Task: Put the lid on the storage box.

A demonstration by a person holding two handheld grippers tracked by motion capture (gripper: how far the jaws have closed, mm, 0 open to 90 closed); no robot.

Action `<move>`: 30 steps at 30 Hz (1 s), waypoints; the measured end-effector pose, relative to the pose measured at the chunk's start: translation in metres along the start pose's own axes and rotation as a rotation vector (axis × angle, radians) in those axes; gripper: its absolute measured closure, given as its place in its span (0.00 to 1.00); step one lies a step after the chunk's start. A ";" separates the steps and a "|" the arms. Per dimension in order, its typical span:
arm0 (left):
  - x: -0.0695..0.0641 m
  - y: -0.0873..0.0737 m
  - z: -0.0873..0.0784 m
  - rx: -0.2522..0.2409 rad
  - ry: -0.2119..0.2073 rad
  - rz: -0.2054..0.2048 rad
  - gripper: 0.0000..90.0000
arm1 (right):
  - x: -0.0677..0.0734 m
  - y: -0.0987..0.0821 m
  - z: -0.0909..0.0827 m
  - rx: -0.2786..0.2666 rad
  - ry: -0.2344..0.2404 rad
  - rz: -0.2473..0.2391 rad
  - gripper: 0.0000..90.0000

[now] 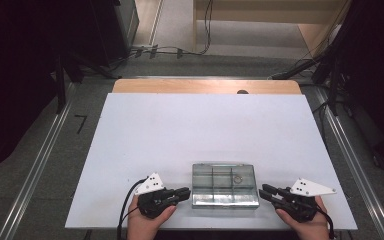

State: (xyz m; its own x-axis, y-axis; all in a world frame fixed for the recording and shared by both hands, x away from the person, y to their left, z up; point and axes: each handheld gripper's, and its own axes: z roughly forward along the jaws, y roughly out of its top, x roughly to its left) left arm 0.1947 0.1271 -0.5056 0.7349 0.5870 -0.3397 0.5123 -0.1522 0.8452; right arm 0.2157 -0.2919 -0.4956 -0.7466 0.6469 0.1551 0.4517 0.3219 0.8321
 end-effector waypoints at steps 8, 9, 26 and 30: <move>0.000 0.003 -0.008 -0.056 0.028 0.043 0.66 | -0.005 0.009 -0.009 -0.056 0.002 0.019 0.35; 0.000 0.004 -0.009 -0.062 0.035 0.046 0.62 | -0.006 0.010 -0.010 -0.062 0.001 0.019 0.31; 0.014 0.007 -0.029 -0.131 0.058 0.044 0.34 | -0.022 0.013 -0.024 -0.124 -0.038 0.007 0.09; 0.018 0.006 -0.033 -0.141 0.065 0.035 0.31 | -0.028 0.012 -0.028 -0.134 -0.028 0.014 0.09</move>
State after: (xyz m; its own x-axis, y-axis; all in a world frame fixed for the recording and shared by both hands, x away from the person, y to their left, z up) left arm 0.1964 0.1631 -0.4925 0.7185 0.6342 -0.2854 0.4158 -0.0628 0.9073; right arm 0.2281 -0.3252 -0.4750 -0.7256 0.6707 0.1540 0.3915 0.2183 0.8939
